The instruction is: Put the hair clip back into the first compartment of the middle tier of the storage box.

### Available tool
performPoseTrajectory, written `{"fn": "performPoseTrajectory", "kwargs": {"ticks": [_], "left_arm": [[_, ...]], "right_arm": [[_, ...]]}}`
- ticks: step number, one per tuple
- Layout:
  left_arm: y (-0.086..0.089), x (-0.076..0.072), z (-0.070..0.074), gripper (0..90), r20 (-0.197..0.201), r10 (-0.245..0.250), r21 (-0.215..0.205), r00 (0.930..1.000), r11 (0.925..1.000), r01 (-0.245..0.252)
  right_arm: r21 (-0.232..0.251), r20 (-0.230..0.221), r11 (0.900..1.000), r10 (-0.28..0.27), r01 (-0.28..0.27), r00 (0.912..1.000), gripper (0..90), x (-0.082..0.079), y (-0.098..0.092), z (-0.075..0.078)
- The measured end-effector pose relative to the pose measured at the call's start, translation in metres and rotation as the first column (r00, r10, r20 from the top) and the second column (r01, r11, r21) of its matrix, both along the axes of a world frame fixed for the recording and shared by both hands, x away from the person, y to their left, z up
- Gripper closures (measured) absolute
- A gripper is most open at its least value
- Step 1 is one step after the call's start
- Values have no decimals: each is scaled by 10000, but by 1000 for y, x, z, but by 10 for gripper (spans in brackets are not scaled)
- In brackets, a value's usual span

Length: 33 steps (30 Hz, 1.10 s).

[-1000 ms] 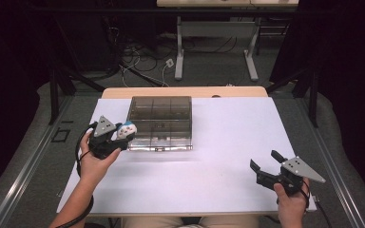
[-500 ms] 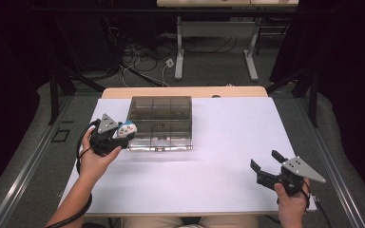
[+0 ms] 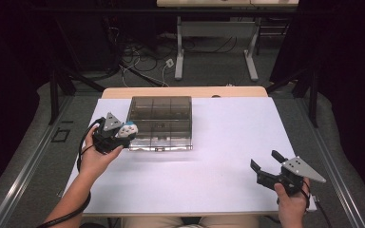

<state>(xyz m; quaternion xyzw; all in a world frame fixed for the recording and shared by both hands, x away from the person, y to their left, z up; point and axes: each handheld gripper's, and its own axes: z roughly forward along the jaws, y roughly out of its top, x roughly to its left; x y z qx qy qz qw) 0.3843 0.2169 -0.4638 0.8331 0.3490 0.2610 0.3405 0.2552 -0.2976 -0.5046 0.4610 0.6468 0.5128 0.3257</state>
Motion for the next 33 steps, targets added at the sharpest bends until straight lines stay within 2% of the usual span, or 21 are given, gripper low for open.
{"fn": "performPoseTrajectory", "kwargs": {"ticks": [4,5,6,8,9,10,11,14,26,33], "left_arm": [[-3,2,-3,388,-250,-16,38,9997,10000,17],[-3,3,-3,388,-244,-52,264,9997,9996,58],[-4,4,-5,388,-318,-56,157,9995,9999,61],[-5,5,-6,388,-328,-100,378,9994,9992,112],[-6,6,-7,388,-459,-65,286,9989,9996,78],[-6,7,-8,388,-372,-105,405,9993,9991,120],[-6,7,-9,388,-517,-133,362,9986,9992,152],[-9,8,-12,388,-621,-129,336,9980,9993,150],[-17,11,-19,387,-747,-269,621,9968,9976,316],[-22,12,-20,386,-793,-338,601,9963,9974,386]], "right_arm": [[-40,31,10000,22,-21,10000,148,0,0,0],[-56,9,10000,24,-24,10000,148,0,0,0],[-46,-6,10000,20,-20,10000,148,0,0,0],[-59,16,10000,18,-18,10000,148,0,0,0],[-60,10,10000,7,-6,10000,148,0,0,0],[-51,-13,10000,-2,2,10000,148,0,0,0],[-51,-13,10000,-2,2,10000,148,0,0,0],[-61,8,10000,5,-5,10000,148,0,0,0],[-58,-15,10000,-36,36,10000,148,-1,-1,1],[-23,-26,10000,-29,29,10000,148,-1,-1,1]]}}
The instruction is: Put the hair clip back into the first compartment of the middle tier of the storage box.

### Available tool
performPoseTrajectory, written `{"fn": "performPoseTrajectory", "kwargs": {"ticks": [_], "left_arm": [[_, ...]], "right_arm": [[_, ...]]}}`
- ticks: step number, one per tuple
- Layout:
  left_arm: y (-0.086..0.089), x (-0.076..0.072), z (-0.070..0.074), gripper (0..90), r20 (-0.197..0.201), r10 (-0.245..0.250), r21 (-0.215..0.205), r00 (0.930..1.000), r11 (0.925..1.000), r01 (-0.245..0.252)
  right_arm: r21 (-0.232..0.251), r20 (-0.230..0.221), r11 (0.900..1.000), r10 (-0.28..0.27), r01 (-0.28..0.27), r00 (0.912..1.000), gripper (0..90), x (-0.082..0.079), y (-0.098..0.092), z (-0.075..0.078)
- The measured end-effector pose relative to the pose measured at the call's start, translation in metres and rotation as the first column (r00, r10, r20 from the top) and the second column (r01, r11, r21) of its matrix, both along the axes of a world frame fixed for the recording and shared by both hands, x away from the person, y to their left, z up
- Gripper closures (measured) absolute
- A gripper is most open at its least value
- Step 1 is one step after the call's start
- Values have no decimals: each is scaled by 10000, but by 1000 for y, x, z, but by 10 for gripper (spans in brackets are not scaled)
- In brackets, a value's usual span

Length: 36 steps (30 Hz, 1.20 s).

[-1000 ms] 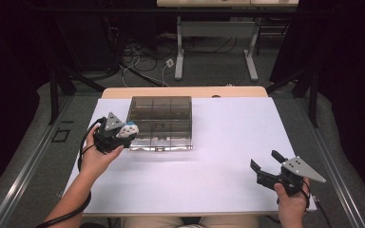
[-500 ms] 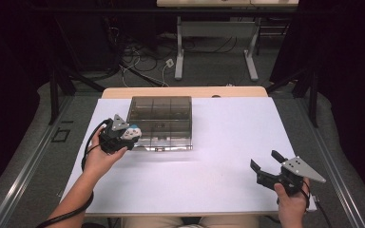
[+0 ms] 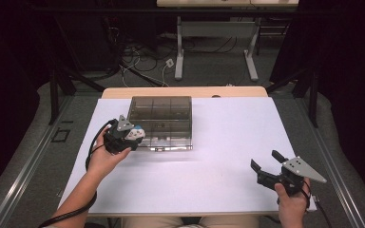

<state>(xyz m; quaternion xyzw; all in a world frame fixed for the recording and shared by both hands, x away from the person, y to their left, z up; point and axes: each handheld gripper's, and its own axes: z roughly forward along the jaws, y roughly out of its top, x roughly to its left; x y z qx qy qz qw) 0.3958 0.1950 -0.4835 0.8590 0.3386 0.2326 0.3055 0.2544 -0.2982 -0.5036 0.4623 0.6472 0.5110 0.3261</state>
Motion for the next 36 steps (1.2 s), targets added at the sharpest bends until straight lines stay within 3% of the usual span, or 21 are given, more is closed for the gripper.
{"fn": "performPoseTrajectory", "kwargs": {"ticks": [21,36], "left_arm": [[-11,5,-7,367,-241,-42,272,9997,9996,49],[-6,7,-5,229,-203,209,-52,9996,9998,-210]], "right_arm": [[37,41,10000,2,-2,10000,148,1,0,-1],[-14,9,10000,11,-11,10000,148,0,0,0]]}}
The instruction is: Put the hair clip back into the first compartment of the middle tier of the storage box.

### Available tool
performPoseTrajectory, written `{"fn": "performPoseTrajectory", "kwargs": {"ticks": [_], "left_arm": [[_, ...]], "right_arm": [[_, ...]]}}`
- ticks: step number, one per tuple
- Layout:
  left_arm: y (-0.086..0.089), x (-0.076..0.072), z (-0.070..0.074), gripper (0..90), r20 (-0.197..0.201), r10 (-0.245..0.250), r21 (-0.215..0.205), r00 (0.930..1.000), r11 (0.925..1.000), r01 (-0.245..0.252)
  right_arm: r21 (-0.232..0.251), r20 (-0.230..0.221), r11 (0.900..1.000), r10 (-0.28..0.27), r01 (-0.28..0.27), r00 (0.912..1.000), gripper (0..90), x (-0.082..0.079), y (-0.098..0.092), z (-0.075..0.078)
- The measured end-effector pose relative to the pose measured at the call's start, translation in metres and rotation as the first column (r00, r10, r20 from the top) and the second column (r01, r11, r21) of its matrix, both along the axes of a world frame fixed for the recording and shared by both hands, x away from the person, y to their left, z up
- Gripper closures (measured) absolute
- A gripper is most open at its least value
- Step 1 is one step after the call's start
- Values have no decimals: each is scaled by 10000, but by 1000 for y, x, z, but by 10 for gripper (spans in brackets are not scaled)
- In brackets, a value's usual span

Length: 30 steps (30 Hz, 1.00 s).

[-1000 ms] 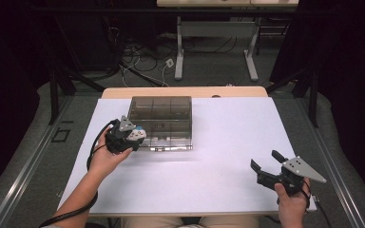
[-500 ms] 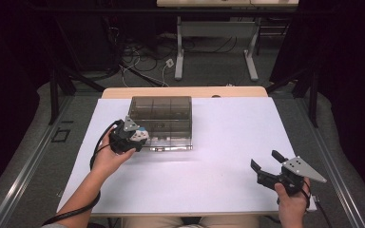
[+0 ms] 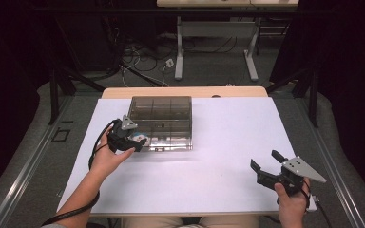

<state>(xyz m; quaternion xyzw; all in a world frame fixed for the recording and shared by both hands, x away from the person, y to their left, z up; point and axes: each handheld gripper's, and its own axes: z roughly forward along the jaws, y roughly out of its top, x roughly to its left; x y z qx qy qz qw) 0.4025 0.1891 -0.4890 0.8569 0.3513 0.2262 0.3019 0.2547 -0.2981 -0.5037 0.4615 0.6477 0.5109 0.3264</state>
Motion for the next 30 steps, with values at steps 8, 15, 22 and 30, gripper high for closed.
{"fn": "performPoseTrajectory", "kwargs": {"ticks": [8,15,22,30], "left_arm": [[3,0,2,172,9,138,-312,9999,9994,-138],[5,-1,3,151,121,270,-596,9996,9979,-263],[9,-3,7,92,202,439,-1071,9988,9934,-415],[13,-6,12,51,246,487,-1480,9985,9880,-445]], "right_arm": [[8,6,10000,5,-5,10000,148,0,0,0],[8,8,10000,6,-6,10000,148,0,0,0],[38,39,10000,24,-24,10000,148,0,0,0],[29,25,10000,27,-27,10000,148,0,0,0]]}}
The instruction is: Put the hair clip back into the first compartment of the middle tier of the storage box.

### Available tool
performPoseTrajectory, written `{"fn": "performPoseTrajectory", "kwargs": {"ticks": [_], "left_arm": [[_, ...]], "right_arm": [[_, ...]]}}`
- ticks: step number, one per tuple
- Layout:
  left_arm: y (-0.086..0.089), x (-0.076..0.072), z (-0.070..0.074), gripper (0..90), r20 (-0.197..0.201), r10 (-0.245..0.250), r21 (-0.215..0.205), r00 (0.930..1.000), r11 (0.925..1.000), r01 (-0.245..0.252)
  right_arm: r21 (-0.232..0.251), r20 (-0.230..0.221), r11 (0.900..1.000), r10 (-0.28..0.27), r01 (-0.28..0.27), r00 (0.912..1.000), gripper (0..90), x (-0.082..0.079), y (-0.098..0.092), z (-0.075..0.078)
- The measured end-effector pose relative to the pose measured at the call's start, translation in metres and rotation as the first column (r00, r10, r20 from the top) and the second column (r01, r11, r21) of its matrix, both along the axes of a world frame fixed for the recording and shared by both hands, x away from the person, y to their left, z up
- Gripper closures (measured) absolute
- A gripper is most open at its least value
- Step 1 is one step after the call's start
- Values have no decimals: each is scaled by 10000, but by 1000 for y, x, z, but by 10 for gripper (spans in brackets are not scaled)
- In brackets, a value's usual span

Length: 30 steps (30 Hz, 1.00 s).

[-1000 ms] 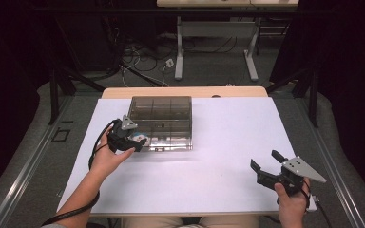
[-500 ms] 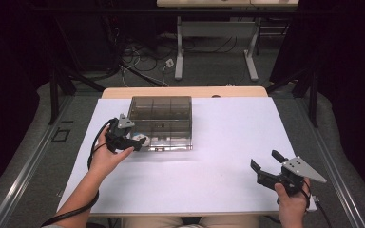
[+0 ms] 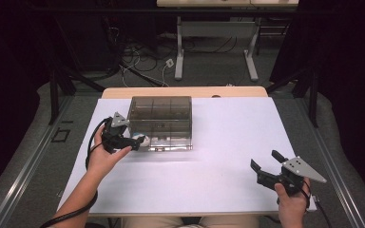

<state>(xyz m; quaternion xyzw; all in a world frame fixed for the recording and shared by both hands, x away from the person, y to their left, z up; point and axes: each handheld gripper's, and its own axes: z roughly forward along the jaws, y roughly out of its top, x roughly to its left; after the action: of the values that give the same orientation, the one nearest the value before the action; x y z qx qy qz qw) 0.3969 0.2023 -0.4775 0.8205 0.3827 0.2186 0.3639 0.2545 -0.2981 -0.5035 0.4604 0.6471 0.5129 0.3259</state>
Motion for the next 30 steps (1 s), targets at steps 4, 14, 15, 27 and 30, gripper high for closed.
{"fn": "performPoseTrajectory", "kwargs": {"ticks": [4,14,15,27,30], "left_arm": [[1,-1,2,33,77,59,-191,10000,9998,-57],[6,-8,8,6,226,-7,-869,9997,9962,27],[6,-9,9,5,248,-14,-926,9997,9957,37],[11,-23,17,5,587,-153,-1896,9982,9815,262],[12,-27,19,4,675,-163,-2112,9976,9770,303]], "right_arm": [[-13,-10,10000,-24,23,10000,148,0,0,0],[42,54,10000,-7,7,10000,148,0,1,0],[68,8,10000,16,-16,10000,148,0,1,0],[29,42,10000,-1,1,10000,148,0,0,0],[36,58,10000,-8,7,10000,148,0,0,0]]}}
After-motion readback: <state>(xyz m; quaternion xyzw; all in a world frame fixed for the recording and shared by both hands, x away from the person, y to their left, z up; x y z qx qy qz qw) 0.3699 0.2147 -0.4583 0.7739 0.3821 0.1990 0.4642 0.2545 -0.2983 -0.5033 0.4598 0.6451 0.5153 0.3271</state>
